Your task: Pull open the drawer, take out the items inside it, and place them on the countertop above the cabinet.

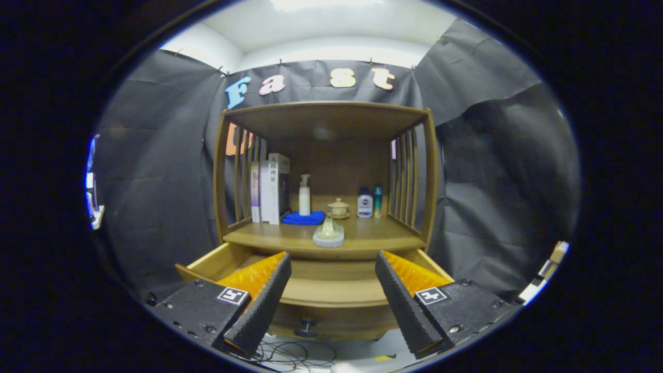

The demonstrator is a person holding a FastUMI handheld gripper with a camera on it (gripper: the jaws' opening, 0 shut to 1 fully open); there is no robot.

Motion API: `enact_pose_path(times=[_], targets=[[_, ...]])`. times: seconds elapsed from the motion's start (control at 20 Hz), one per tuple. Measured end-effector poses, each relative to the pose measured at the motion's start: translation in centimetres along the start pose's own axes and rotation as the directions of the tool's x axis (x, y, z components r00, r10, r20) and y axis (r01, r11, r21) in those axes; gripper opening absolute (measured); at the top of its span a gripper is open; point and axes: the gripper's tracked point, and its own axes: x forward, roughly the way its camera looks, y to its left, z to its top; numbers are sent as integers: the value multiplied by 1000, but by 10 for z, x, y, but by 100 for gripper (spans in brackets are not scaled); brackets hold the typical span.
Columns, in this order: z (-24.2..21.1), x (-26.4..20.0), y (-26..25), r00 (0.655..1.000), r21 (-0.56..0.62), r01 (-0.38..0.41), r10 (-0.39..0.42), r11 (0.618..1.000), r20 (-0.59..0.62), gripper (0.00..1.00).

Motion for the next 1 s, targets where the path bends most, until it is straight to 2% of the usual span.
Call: enact_pose_path(times=[0.35,0.55,1.0], targets=[[-106,2,8,992,35,9,-5,999,-123,100],[-128,17,25,989,32,-12,17,999,-150,100],[-142,46,26,986,16,25,-22,1000,-163,100]])
